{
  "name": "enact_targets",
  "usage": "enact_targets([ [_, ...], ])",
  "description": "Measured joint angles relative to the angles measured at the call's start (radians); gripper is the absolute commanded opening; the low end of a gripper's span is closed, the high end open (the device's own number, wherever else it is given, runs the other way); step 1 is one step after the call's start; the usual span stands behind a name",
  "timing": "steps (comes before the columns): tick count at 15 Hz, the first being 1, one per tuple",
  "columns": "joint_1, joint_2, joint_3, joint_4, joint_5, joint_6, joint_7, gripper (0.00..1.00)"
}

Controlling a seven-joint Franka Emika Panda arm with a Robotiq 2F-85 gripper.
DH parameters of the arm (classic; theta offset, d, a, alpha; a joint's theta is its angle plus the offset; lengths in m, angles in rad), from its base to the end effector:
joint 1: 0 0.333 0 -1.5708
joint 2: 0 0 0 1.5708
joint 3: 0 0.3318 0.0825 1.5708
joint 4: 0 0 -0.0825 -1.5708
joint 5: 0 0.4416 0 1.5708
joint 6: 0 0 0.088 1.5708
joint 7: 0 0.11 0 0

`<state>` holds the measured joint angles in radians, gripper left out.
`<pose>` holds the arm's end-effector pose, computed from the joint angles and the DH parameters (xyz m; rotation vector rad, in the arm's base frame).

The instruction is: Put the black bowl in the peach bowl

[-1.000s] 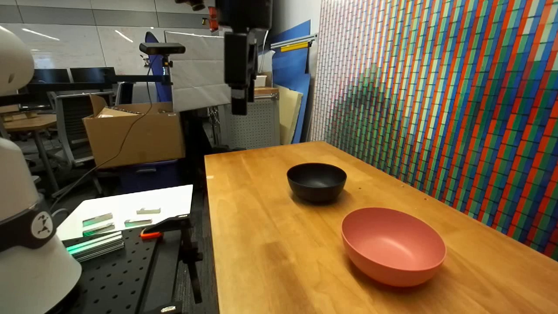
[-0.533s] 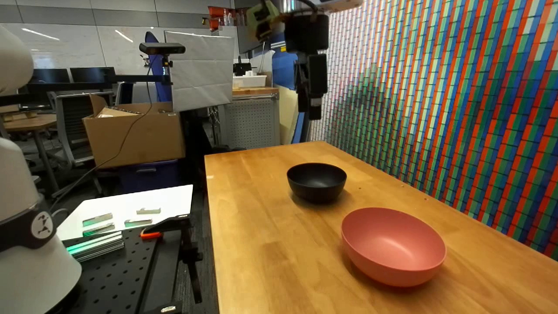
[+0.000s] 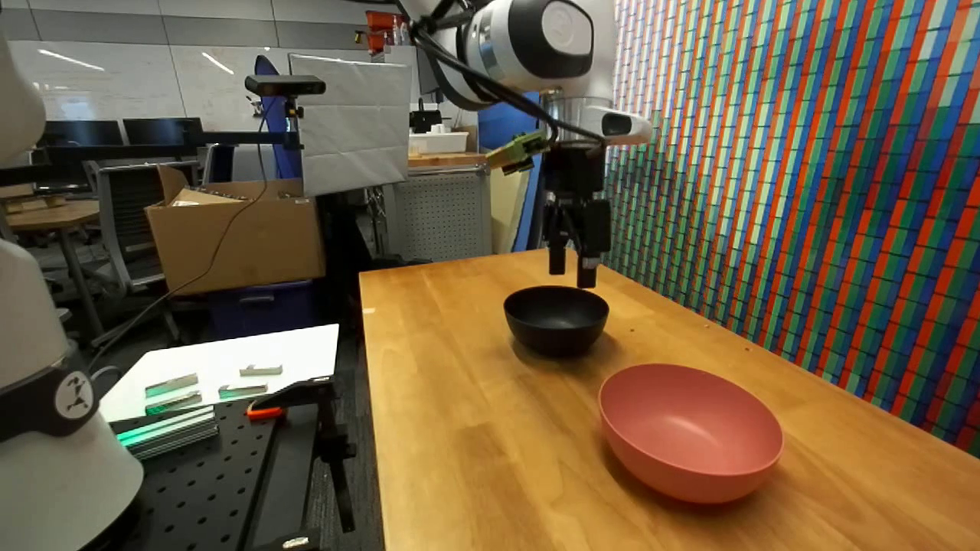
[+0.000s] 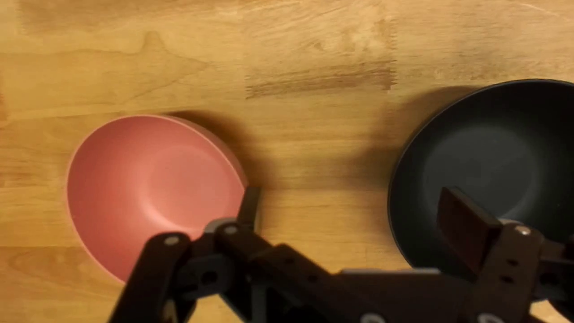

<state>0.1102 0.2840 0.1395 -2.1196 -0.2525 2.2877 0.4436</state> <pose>0.5885 0.1439 0.2397 2.9702 -0.0302 -0.0817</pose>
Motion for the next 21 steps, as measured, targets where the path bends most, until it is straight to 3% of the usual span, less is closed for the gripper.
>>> enact_targets([
  [7, 0.111, 0.243, -0.051, 0.156, 0.003, 0.040, 0.018, 1.00],
  [8, 0.121, 0.267, -0.060, 0.176, 0.004, 0.043, 0.018, 0.75],
  [9, 0.128, 0.290, -0.070, 0.193, 0.004, 0.047, 0.019, 0.75],
  [17, 0.148, 0.380, -0.105, 0.273, 0.011, 0.057, 0.018, 0.11],
  [19, 0.149, 0.382, -0.108, 0.282, 0.013, 0.057, 0.018, 0.07],
  [21, 0.149, 0.380, -0.108, 0.292, 0.021, 0.057, 0.018, 0.09],
])
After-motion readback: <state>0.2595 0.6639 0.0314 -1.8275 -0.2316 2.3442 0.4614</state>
